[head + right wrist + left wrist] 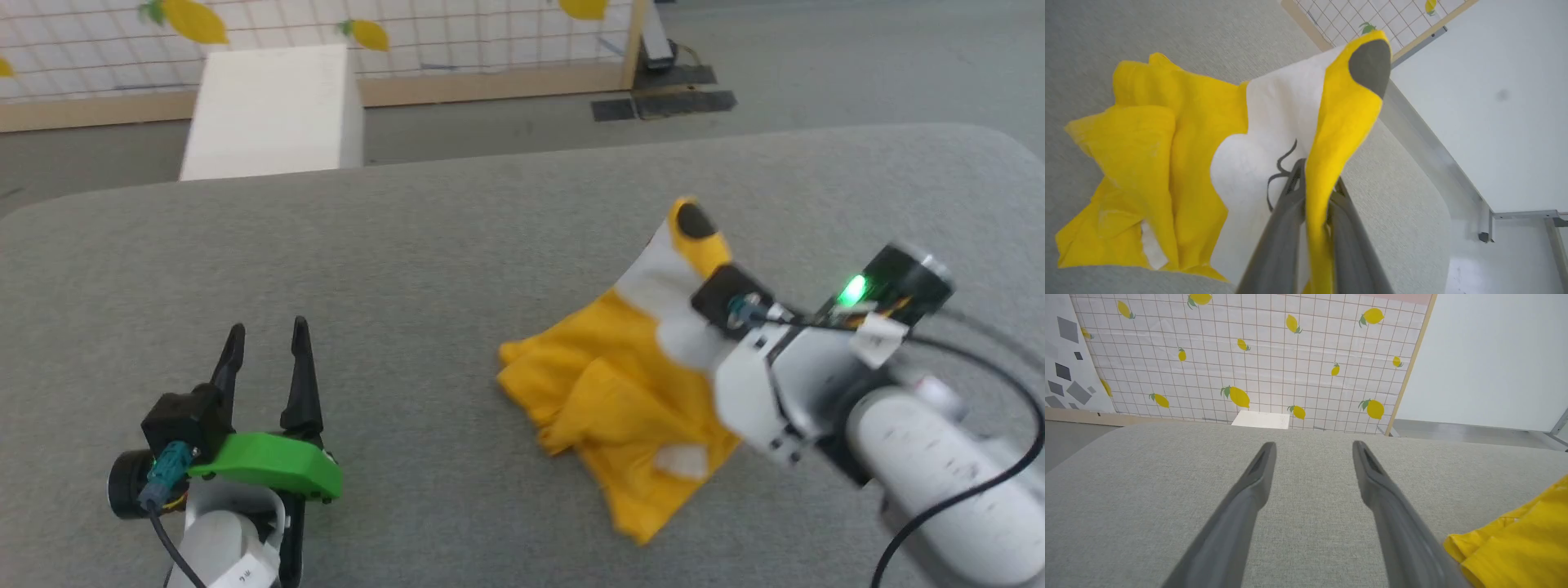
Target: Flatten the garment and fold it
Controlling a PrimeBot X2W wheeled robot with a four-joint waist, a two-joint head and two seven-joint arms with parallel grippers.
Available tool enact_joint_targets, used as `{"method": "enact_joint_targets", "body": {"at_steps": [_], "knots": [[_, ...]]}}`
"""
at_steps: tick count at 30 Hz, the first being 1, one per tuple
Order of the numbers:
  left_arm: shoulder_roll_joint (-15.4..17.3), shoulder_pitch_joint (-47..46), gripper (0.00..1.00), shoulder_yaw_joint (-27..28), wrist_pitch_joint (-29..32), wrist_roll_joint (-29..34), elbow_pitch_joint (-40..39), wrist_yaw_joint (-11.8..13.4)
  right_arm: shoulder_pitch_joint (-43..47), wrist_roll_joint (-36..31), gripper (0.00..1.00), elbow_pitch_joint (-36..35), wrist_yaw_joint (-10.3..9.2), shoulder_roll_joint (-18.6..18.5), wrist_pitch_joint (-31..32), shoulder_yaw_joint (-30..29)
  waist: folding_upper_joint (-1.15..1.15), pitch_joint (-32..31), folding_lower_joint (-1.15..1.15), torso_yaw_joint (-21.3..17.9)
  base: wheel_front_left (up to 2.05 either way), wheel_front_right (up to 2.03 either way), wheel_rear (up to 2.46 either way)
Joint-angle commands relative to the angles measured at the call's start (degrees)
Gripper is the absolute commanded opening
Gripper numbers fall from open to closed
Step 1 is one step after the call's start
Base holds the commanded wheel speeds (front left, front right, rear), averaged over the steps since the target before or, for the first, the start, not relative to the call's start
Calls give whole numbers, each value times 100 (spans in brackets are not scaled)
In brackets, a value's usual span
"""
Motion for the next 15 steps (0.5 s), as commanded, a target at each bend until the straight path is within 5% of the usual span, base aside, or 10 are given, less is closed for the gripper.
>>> {"method": "enact_joint_targets", "body": {"at_steps": [1,9,15], "knots": [[-11,-93,100,18,-22,28,-87,15,-311,65,0,7,-11,-234,51,86,0,338,0,-432,0,0,0],[118,-516,100,27,-22,170,-479,-13,-1452,208,0,584,-11,-1241,-109,252,0,1167,0,-1294,0,0,0],[310,-806,100,-36,-22,242,-636,-46,-1805,31,0,1464,-11,-1374,-643,-386,0,1760,0,-1684,0,0,0]]}}
